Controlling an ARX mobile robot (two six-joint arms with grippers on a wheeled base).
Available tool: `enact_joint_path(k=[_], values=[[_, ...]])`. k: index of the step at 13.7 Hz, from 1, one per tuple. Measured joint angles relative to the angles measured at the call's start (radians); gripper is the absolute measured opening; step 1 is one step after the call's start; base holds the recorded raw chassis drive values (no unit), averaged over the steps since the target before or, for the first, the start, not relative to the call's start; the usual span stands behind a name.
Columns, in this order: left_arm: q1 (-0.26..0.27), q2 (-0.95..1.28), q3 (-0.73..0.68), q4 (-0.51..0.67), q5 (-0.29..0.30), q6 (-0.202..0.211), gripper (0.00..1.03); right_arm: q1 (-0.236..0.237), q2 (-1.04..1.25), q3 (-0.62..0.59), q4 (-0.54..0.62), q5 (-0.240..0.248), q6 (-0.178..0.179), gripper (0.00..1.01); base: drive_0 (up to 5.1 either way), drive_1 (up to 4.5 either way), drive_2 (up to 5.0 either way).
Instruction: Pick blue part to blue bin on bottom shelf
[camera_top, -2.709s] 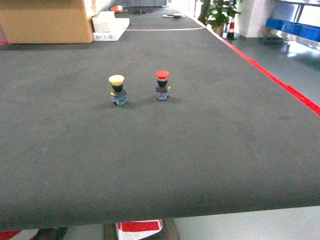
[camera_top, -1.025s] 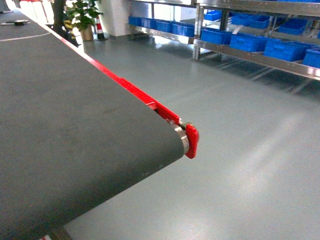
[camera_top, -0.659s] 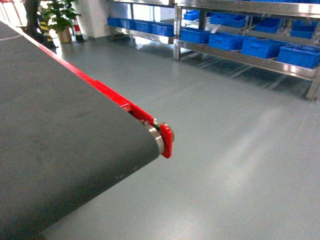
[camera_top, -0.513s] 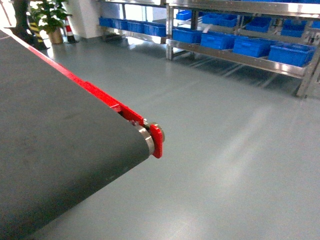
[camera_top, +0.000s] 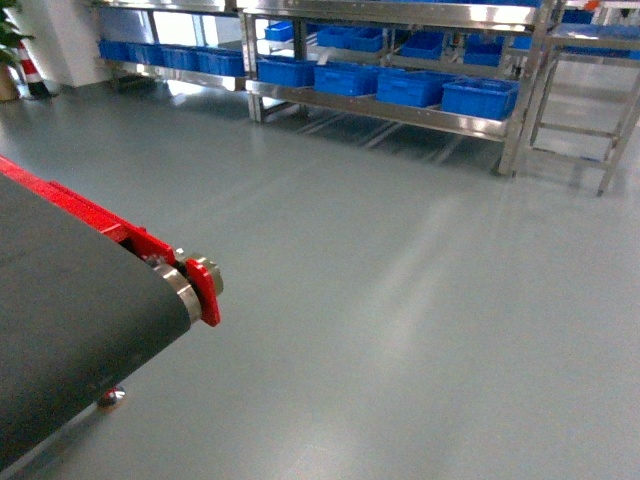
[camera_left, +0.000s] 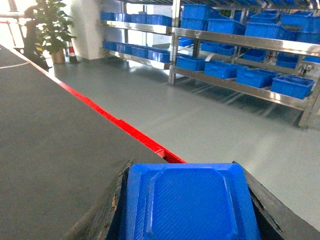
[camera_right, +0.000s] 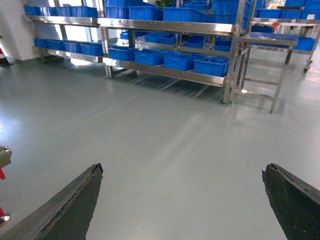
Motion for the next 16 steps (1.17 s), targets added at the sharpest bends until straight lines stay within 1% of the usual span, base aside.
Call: enact_joint_path(k=[16], values=[[0.0, 0.0, 0.0, 0.001, 0.0, 0.0, 0.44, 0.0, 0.0, 0.0, 0.0, 0.0, 0.0, 0.98, -1.6, -1.6, -1.6]])
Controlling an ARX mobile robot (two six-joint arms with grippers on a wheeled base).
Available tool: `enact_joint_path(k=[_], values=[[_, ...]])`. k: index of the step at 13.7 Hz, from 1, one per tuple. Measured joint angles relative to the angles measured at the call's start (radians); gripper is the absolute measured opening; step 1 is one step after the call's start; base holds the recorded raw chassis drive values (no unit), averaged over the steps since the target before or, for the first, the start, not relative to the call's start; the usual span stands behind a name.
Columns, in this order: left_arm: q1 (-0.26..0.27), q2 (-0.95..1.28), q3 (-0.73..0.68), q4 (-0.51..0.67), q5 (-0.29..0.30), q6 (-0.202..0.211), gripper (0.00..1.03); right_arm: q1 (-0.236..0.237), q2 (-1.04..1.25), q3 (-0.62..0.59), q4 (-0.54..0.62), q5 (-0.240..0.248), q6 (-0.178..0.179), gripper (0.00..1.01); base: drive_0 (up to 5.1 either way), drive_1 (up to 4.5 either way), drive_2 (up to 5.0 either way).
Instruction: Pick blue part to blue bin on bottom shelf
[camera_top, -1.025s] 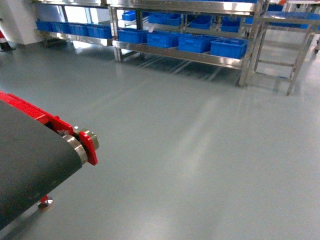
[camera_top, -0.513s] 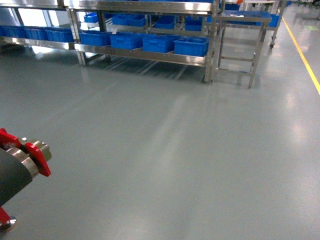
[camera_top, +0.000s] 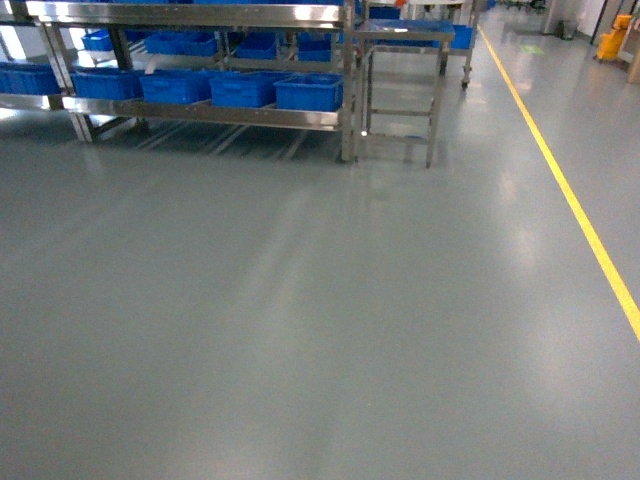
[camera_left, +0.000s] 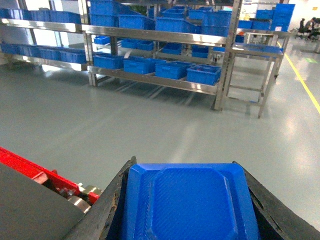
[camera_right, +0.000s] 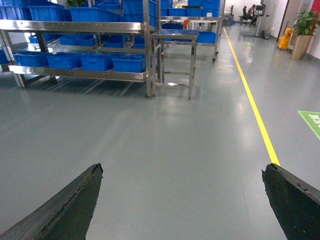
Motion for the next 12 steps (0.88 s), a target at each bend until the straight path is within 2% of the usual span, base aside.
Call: enact_joint_path(k=[6, 8, 12], values=[[0.0, 0.0, 0.0, 0.0, 0.0, 0.0, 0.44, 0.0, 0.0, 0.0, 0.0, 0.0, 0.0, 0.98, -1.6, -1.55, -1.6], [-0.001, 0.002, 0.0, -0.001, 0.002, 0.0, 0.44, 0.0, 0.0, 0.0, 0.0, 0.001, 0.0, 0.98, 0.0, 0.0, 0.0], [0.0, -0.001, 0.0, 0.002, 0.0, 0.0, 0.44, 0.0, 0.0, 0.0, -0.001, 0.0, 0.0, 0.98, -0.2, 3.79, -4.2]])
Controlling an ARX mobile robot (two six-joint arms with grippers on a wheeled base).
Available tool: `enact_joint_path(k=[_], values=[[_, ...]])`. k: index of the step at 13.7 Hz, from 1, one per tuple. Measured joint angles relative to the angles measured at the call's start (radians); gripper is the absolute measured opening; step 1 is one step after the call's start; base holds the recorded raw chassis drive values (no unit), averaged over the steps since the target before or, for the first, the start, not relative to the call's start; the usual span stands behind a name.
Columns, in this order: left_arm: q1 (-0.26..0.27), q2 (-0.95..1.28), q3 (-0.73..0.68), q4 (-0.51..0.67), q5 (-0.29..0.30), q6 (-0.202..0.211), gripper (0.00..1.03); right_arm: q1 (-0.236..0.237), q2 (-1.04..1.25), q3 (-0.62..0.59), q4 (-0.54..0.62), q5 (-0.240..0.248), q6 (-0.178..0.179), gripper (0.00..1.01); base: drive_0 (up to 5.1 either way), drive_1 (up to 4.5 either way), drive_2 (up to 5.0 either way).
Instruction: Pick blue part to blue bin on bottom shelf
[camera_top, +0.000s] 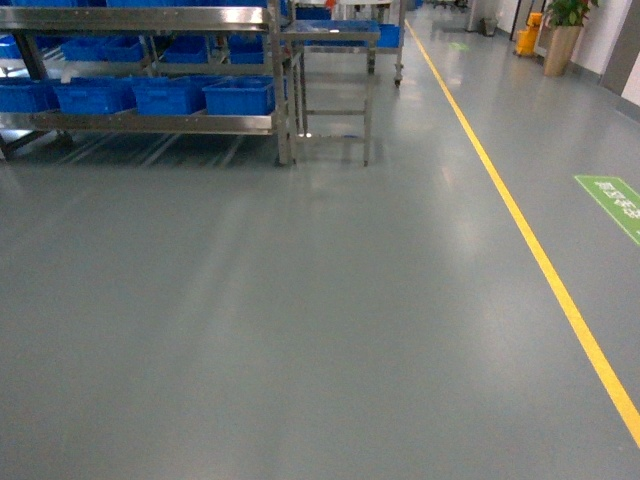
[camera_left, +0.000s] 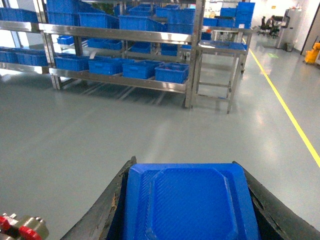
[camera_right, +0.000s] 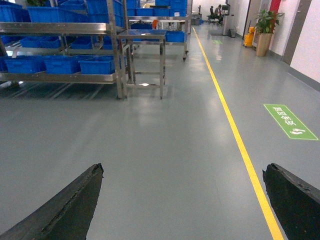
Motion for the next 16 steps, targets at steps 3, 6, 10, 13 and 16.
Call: enact_joint_path(k=[3, 6, 10, 13, 16], values=[[0.0, 0.002, 0.0, -0.004, 0.0, 0.0, 0.44, 0.0, 0.0, 0.0, 0.001, 0.0, 0.0, 0.98, -0.2, 3.79, -4.3], [0.0, 0.003, 0.0, -0.003, 0.0, 0.0, 0.44, 0.0, 0.0, 0.0, 0.003, 0.0, 0.0, 0.98, -0.1, 3.93, -4.1], [0.0, 0.003, 0.0, -0.003, 0.0, 0.0, 0.44, 0.0, 0.0, 0.0, 0.0, 0.0, 0.0, 0.98, 0.0, 4.05, -4.0], [0.0, 0.001, 0.0, -0.001, 0.0, 0.0, 0.44, 0.0, 0.0, 0.0, 0.001, 0.0, 0.0, 0.98, 0.1, 4.08, -4.0], [-0.001, 0.002, 0.0, -0.002, -0.001, 0.0, 0.44, 0.0, 0.0, 0.0, 0.001, 0.0, 0.0, 0.98, 0.0, 4.06, -4.0]])
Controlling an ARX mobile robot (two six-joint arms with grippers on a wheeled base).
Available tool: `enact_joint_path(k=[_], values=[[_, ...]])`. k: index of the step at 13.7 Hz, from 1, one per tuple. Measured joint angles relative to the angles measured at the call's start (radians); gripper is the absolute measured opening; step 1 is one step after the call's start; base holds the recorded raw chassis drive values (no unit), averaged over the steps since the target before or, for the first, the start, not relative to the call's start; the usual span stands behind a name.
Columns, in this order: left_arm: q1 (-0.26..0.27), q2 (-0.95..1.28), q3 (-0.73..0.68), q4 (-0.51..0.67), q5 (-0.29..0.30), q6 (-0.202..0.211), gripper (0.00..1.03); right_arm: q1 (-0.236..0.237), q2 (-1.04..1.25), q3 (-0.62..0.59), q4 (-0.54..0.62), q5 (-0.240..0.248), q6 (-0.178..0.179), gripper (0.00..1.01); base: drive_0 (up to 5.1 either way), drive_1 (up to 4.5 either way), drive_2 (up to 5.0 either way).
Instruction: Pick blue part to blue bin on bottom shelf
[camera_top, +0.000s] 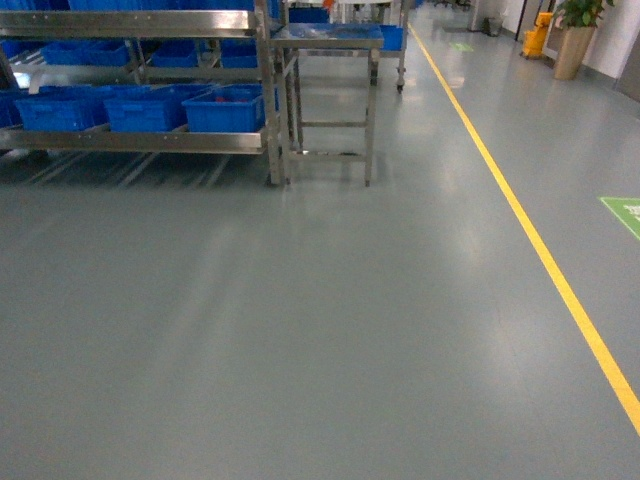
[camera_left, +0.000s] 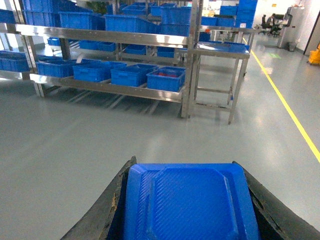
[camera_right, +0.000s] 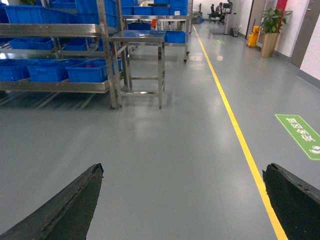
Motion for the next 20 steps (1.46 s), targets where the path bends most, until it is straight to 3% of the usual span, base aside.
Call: enact_joint_path(k=[20], values=[[0.0, 0.0, 0.0, -0.001, 0.002, 0.0, 0.44, 0.0, 0.0, 0.0, 0.0, 0.0, 0.0, 0.98, 0.0, 4.03, -4.0]])
